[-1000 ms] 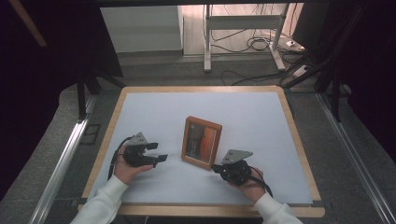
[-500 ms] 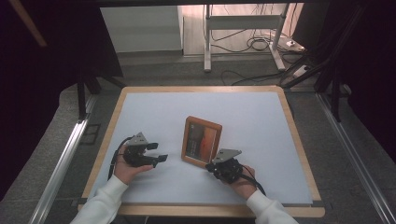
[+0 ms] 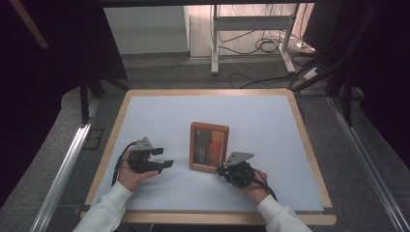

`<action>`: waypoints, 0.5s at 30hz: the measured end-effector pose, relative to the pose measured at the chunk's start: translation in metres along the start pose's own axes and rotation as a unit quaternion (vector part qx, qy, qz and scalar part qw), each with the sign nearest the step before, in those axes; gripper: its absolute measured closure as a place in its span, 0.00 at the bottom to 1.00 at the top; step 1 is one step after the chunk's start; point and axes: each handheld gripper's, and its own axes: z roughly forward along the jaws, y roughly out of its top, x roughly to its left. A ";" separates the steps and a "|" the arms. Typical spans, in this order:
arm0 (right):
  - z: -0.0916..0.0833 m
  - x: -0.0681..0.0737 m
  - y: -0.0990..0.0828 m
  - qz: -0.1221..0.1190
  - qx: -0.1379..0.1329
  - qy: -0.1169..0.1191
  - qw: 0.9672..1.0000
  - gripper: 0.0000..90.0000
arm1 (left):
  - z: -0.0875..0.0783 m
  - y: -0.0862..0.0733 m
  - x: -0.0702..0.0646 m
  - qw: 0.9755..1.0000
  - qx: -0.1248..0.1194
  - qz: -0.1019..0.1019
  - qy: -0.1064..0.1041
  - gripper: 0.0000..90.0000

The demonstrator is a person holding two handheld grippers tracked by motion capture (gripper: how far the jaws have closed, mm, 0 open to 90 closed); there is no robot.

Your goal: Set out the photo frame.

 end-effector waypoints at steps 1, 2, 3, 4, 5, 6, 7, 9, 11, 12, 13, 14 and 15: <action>0.000 -0.002 -0.001 0.003 -0.002 0.001 1.000 1.00 | 0.000 0.000 0.000 1.000 0.000 0.000 0.000 0.31; -0.001 -0.003 -0.001 0.005 -0.004 0.001 1.000 1.00 | 0.000 0.000 0.000 1.000 0.001 0.000 0.000 0.31; -0.001 -0.004 -0.002 0.005 -0.004 0.001 1.000 1.00 | 0.000 0.000 0.000 1.000 0.000 0.000 0.000 0.31; -0.001 -0.004 -0.002 0.004 -0.004 -0.001 1.000 1.00 | 0.000 0.000 0.000 1.000 0.001 0.000 0.000 0.31; -0.001 -0.004 -0.002 0.003 -0.003 -0.003 1.000 1.00 | 0.000 0.000 0.000 1.000 0.001 0.000 0.000 0.31; -0.001 -0.005 -0.002 0.003 -0.003 -0.006 1.000 1.00 | 0.000 0.000 0.000 1.000 0.001 0.000 0.000 0.31; -0.001 -0.005 -0.002 0.003 -0.003 -0.007 1.000 1.00 | 0.000 0.000 0.000 1.000 0.001 0.000 0.000 0.31; -0.002 -0.005 -0.002 0.003 -0.003 -0.007 1.000 1.00 | 0.000 0.001 -0.001 1.000 0.001 0.001 0.000 0.31; -0.002 -0.005 -0.003 0.003 -0.005 -0.007 1.000 1.00 | 0.000 0.001 -0.001 1.000 0.000 0.002 0.000 0.31; -0.002 -0.005 -0.003 0.004 -0.007 -0.003 1.000 1.00 | 0.000 0.001 0.000 1.000 0.000 0.001 0.000 0.31; -0.003 -0.004 -0.003 0.006 -0.009 0.000 1.000 1.00 | 0.000 0.001 0.000 1.000 -0.001 0.001 0.000 0.31; -0.004 -0.004 -0.002 0.006 -0.012 0.003 1.000 1.00 | 0.000 0.001 0.000 1.000 -0.001 0.000 0.000 0.31; -0.005 -0.003 -0.002 0.005 -0.014 0.004 1.000 1.00 | 0.000 0.001 0.000 1.000 -0.002 0.000 0.000 0.31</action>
